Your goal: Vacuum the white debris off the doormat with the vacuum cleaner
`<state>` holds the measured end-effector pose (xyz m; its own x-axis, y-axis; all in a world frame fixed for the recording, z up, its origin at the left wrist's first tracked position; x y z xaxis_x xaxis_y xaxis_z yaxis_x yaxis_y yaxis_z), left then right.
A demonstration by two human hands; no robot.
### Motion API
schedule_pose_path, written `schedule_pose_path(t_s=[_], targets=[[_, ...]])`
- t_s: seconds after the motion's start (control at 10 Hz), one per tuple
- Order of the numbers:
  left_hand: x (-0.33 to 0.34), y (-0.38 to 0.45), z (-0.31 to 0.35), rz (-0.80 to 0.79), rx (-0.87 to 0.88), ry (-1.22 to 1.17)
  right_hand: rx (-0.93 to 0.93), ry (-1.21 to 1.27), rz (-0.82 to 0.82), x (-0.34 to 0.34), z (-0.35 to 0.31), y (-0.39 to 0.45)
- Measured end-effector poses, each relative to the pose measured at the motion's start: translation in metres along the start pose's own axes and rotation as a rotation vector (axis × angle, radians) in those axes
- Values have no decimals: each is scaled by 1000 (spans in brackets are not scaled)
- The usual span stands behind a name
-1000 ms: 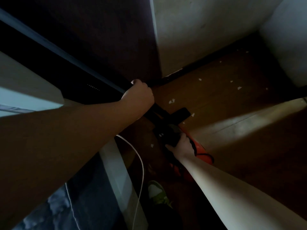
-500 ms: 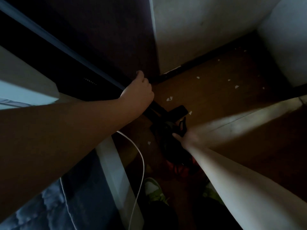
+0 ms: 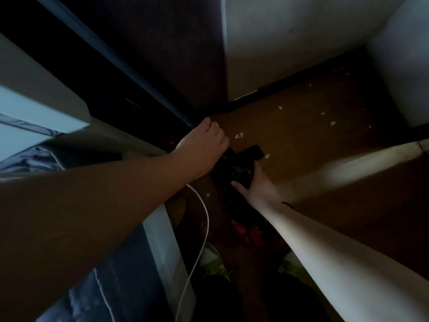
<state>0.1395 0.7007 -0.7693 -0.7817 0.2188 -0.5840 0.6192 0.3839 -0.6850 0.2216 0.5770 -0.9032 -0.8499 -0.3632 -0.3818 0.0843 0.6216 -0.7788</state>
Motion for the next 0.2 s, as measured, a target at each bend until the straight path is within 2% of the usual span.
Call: schedule_pose_path(t_s=[0.1,0.2], targets=[[4,-7,9,-21,21,-133,-9,-31,0,-1,-7,-1],[3,-18,16,-65,-2,-334,27,-163,3,-6,-15,-5]])
Point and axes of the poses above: each hand's wrist, its own y-axis towards the middle knuckle, its own x-axis out of the palm, z = x × y, the point moved 8 cm from there along y, towards the middle knuckle, and after that the axes turned 15 degrees about -z, right-handed, at the moved point
